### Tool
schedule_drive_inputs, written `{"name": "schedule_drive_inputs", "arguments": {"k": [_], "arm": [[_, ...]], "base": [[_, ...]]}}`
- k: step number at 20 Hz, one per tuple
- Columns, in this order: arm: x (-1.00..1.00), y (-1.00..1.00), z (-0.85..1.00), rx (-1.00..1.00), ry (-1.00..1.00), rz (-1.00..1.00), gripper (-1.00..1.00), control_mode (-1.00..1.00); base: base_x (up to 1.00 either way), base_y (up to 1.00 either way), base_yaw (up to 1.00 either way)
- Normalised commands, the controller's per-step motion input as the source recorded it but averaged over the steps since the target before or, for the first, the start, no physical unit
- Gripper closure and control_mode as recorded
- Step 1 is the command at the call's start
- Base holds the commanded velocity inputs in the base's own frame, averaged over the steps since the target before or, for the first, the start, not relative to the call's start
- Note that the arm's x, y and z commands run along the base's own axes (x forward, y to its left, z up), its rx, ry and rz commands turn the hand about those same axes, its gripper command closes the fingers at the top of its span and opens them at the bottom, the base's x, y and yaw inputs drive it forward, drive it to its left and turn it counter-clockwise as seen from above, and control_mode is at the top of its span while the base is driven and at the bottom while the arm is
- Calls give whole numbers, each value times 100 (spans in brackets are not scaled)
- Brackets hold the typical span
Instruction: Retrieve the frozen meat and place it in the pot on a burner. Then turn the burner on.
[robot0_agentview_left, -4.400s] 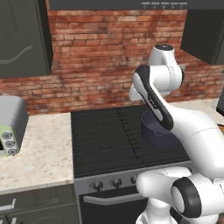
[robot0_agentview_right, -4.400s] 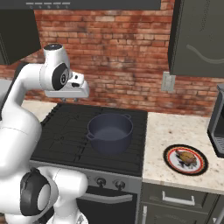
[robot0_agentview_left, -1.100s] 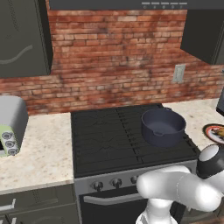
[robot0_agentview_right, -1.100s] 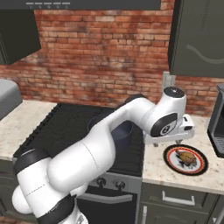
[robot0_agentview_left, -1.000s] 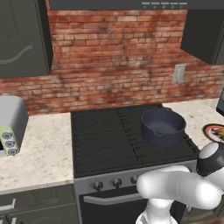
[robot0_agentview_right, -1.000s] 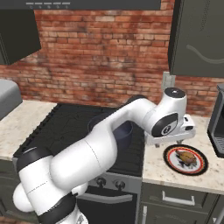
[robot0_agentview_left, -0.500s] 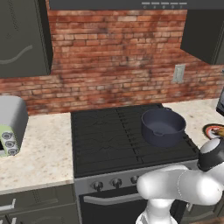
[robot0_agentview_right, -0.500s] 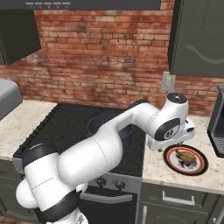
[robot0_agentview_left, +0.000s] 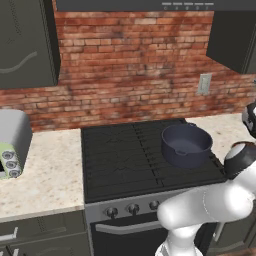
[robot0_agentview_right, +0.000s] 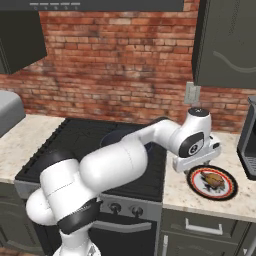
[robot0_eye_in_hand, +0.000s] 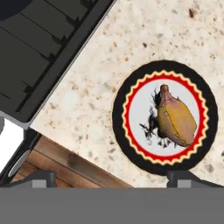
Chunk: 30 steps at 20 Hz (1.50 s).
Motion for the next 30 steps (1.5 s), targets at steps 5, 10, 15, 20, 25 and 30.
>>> {"name": "schedule_drive_inputs", "arguments": {"k": [5, 10, 15, 20, 25, 30], "arm": [[28, -26, -29, -3, 7, 0, -100, -100], [27, -33, -18, 0, 9, 0, -100, -100], [16, -20, -1, 0, 0, 3, -100, -100], [5, -28, -2, 4, 0, 5, -100, -100], [12, -16, -11, 0, 0, 6, -100, -100], [17, -4, -19, 0, 0, 5, -100, -100]], "base": [[0, 0, 0], [0, 0, 0], [0, 0, 0], [0, 0, 0], [0, 0, 0], [0, 0, 0]]}}
